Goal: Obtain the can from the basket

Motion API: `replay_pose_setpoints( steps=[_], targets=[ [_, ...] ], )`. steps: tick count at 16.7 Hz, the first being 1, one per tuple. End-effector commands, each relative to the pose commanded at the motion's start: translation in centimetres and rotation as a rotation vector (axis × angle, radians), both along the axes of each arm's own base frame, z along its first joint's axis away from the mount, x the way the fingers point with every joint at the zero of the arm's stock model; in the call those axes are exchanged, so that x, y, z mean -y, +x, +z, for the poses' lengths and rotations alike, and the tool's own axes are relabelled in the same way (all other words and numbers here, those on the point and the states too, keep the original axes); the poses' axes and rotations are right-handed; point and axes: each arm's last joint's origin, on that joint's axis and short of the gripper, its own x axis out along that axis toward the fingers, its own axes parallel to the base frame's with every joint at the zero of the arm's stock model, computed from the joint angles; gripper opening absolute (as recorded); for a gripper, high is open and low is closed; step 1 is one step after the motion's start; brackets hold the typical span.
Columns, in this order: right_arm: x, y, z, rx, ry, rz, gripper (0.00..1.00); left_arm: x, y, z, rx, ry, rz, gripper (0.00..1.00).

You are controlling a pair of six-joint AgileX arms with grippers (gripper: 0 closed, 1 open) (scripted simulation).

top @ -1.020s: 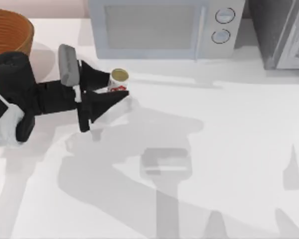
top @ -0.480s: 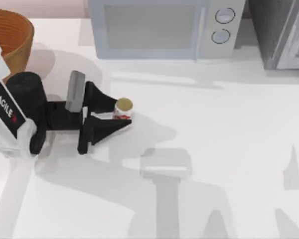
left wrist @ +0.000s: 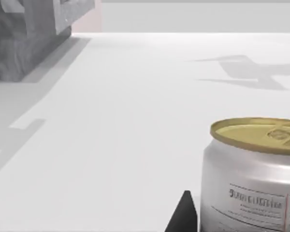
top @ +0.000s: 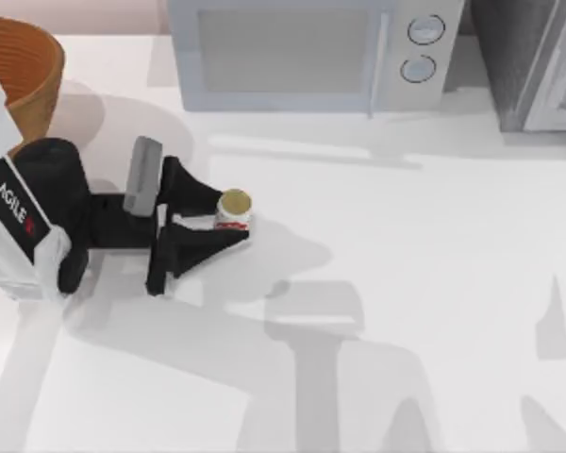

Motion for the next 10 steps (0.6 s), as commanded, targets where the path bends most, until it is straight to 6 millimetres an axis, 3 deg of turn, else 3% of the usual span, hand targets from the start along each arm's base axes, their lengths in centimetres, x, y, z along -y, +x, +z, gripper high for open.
replay_pose_setpoints(
  steps=[10],
  targets=[
    [0.00,0.00,0.00,0.000,0.000,0.000,1.00,0.00,0.00,0.00,0.000,0.000,0.000,0.75]
  ],
)
